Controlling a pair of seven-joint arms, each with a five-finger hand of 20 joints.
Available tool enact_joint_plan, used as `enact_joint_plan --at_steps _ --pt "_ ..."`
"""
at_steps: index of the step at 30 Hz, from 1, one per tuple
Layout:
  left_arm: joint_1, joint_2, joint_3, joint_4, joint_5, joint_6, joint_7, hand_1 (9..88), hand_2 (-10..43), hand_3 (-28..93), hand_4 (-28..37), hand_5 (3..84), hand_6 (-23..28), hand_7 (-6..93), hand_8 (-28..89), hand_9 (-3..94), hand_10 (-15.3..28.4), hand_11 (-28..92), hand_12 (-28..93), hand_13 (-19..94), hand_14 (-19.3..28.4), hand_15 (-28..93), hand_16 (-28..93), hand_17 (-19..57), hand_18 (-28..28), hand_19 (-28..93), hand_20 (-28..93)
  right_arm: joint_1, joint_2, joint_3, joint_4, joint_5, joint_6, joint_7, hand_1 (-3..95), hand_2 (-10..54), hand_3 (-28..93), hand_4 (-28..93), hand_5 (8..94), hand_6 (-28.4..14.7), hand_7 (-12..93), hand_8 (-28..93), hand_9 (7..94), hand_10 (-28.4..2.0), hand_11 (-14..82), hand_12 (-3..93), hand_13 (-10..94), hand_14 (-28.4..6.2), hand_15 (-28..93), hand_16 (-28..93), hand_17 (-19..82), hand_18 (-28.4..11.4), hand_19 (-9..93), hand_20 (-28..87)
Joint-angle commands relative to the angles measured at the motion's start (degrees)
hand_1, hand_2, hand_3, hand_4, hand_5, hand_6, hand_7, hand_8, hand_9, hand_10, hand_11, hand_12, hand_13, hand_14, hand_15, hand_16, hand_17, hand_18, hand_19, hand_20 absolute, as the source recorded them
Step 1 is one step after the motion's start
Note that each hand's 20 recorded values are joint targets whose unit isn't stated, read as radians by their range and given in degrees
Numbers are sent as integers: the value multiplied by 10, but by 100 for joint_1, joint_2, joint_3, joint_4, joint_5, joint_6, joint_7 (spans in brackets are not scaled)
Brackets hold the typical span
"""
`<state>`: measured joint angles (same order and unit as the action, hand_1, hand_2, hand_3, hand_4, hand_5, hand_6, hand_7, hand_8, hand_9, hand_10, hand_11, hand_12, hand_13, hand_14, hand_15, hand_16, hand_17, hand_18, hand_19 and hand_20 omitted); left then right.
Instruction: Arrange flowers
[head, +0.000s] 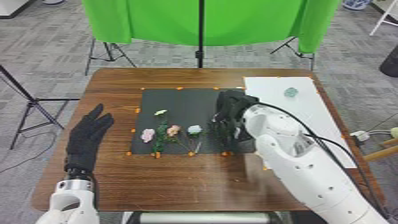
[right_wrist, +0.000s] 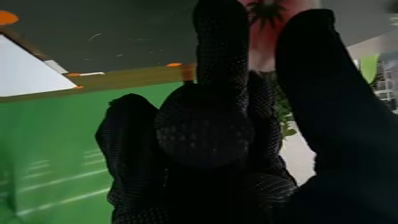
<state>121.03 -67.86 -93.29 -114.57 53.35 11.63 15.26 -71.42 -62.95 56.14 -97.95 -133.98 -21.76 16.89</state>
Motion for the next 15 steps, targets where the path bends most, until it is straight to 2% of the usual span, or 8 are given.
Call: enact_joint_plan --at_steps 1,13,15 --pt "29 -20 3 36 32 -50 -28 215 26 649 -260 408 42 54 -54 420 133 132 96 346 158 95 15 61 117 23 186 89 106 48 -79 17 -209 -36 455 -95 608 -194 671 32 156 -94 852 -110 264 238 910 -6 603 340 645 -101 932 559" --pt "22 -35 5 35 36 -16 -24 221 22 643 -251 407 41 55 -54 420 133 132 97 345 158 95 16 60 118 23 186 184 75 351 -270 345 -210 19 397 -95 584 -196 655 25 150 -95 859 -116 270 238 908 -10 604 339 644 -104 932 562" --pt "30 -46 2 32 34 -24 -13 221 21 643 -250 406 41 55 -54 420 133 132 97 345 158 95 16 60 118 23 186 237 44 498 -292 342 -14 35 380 -95 576 -195 656 24 148 -95 864 -117 275 240 909 -11 604 338 643 -106 932 562"
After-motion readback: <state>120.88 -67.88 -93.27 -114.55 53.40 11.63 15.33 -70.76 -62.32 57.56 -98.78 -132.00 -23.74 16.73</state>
